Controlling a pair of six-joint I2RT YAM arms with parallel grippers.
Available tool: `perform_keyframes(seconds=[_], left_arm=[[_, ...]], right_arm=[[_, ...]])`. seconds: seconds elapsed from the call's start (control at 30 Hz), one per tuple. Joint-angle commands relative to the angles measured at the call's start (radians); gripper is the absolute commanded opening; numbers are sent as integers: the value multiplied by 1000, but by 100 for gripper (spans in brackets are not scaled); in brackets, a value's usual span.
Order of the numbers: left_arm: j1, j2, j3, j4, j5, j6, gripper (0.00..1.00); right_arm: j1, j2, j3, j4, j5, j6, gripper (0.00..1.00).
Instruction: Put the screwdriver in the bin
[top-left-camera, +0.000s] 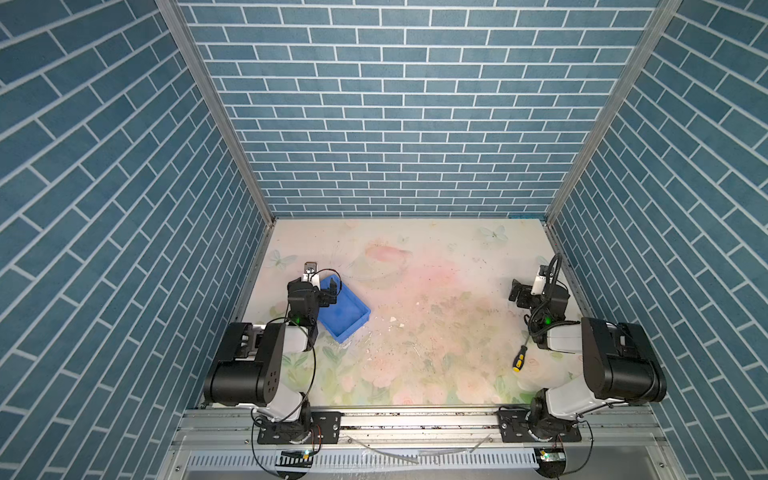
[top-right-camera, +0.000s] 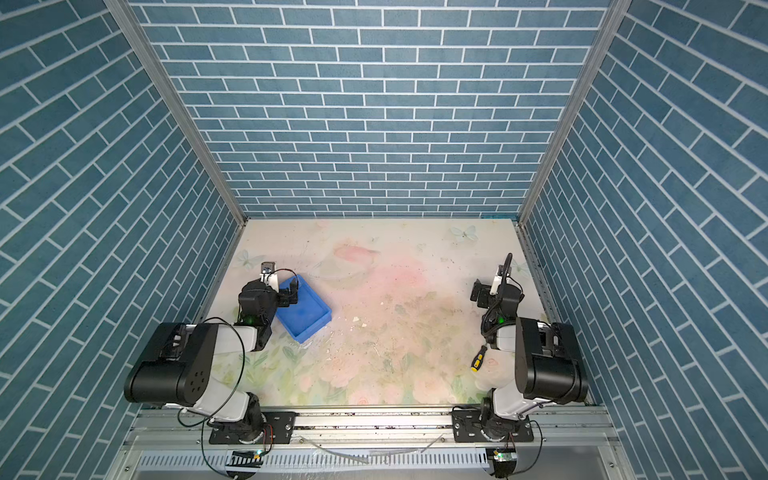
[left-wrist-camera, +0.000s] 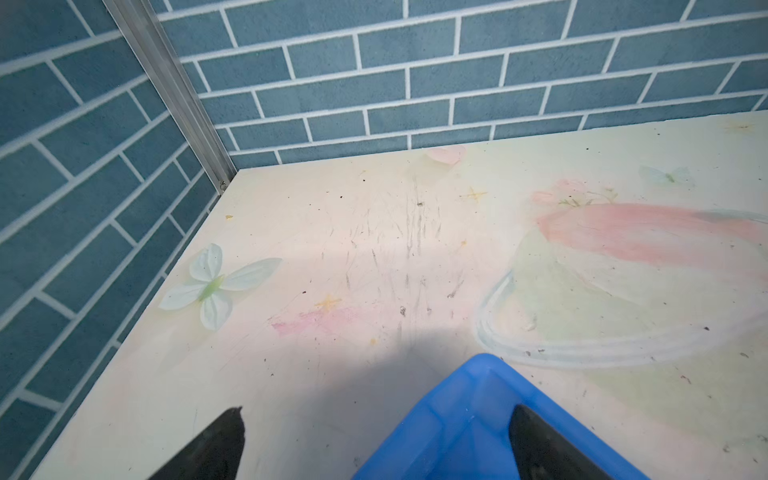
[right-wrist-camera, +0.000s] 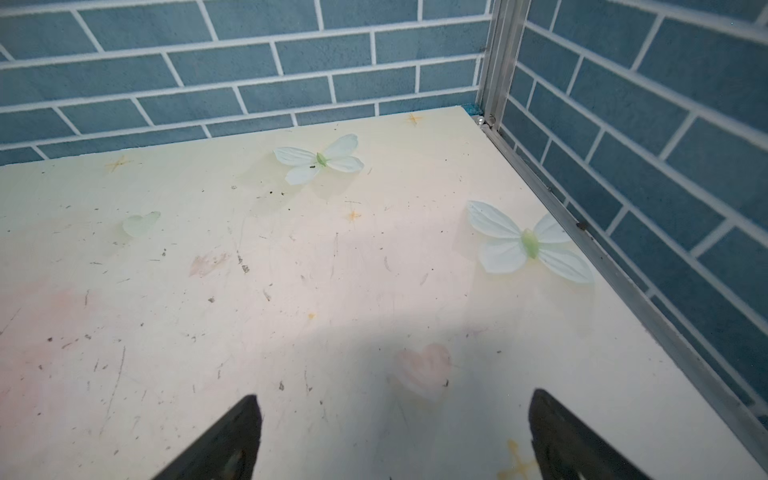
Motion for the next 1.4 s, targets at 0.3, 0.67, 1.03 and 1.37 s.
perform_keyframes(seconds=[0.3, 0.67, 1.03, 1.37], left_arm=[[4, 5, 1, -4, 3, 5, 100], [3, 6, 4, -6, 4, 3, 100], [-5, -97, -65, 40, -55, -6, 100], [-63, -425, -27, -267, -84, 12, 100]], right_arm=[[1, 1, 27, -36, -56, -26, 99], [4, 2, 32, -43, -67, -32, 99], [3, -144, 52, -202, -56, -28, 99], [5, -370, 83, -443, -77, 41, 99]])
